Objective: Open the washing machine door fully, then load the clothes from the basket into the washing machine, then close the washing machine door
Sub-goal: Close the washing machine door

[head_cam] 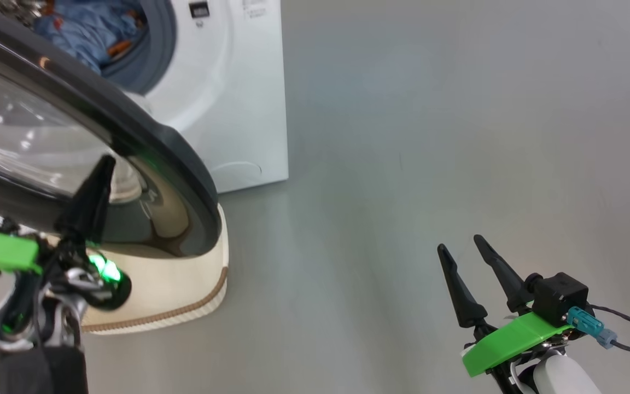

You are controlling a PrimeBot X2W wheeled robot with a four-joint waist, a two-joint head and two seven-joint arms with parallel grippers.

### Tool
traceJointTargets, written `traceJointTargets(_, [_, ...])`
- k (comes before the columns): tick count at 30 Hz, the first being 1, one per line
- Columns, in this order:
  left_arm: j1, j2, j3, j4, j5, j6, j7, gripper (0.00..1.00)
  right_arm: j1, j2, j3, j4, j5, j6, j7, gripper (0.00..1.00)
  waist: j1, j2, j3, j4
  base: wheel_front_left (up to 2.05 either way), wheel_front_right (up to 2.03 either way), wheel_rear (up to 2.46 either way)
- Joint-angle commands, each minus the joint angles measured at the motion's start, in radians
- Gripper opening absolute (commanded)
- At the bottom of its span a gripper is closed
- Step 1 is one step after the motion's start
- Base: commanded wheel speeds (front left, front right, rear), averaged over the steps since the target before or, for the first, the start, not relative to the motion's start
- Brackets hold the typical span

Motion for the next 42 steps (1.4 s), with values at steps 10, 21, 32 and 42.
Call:
traceJointTargets(10, [0.148, 0.027, 0.037, -0.066, -0.001, -0.007, -0.033, 0.0, 0.05, -0.009, 0.027, -0.001, 0.018, 0.01, -0.006, 1.0, 0.0, 0.0, -0.145, 0.03, 0.0, 0.0, 0.0])
traceJointTargets(21, [0.264, 0.027, 0.026, -0.114, -0.001, -0.007, -0.104, 0.0, 0.085, -0.013, 0.029, -0.005, 0.025, 0.01, -0.006, 1.0, 0.0, 0.0, -0.2, 0.041, 0.0, 0.0, 0.0])
traceJointTargets(32, [0.305, 0.027, 0.035, -0.164, 0.033, -0.007, -0.24, 0.0, 0.095, -0.014, 0.026, -0.016, 0.024, 0.01, -0.006, 1.0, 0.0, 0.0, -0.197, 0.048, 0.0, 0.0, 0.0])
traceJointTargets(42, [0.314, 0.031, 0.011, -0.192, 0.174, -0.007, -0.361, 1.0, 0.095, -0.015, 0.024, -0.028, 0.005, 0.01, -0.006, 1.0, 0.0, 0.0, -0.193, 0.058, 0.0, 0.0, 0.0])
